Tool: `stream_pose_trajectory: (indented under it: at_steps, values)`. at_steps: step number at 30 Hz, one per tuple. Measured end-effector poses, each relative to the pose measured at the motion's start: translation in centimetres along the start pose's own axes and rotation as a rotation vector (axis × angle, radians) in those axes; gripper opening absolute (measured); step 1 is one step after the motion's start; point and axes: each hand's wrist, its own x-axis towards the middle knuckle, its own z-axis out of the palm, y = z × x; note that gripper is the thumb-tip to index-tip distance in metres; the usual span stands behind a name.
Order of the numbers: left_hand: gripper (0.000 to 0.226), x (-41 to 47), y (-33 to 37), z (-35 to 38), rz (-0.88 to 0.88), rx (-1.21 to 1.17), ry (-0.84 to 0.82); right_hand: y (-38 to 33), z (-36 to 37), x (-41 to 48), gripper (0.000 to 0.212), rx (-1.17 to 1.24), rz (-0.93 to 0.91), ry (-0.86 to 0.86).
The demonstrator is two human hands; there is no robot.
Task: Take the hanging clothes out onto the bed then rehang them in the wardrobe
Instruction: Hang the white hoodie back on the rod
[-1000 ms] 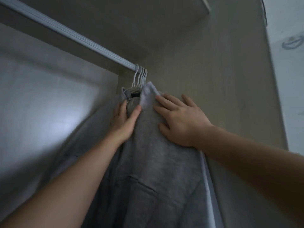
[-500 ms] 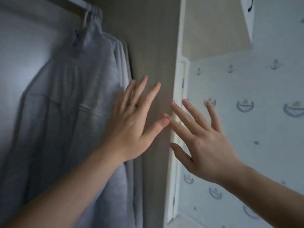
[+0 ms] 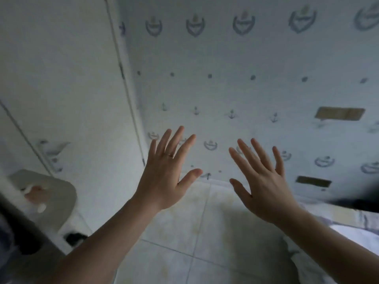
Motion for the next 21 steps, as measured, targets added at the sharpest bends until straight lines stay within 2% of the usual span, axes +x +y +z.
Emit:
stream_pose_trajectory:
  at_steps: [11,21]
  values:
    - [0.073,8.4,11.6,25.6,0.068,-0.409,-0.375,16.8,8.9,-13.1,0.068,-0.045,0.673,-0.303]
    - [0.074,20.8,21.6,42.2,0.355,-0.497,-0.704,29.2,13.3,-16.5,0.067,-0.045,1.263,-0.358]
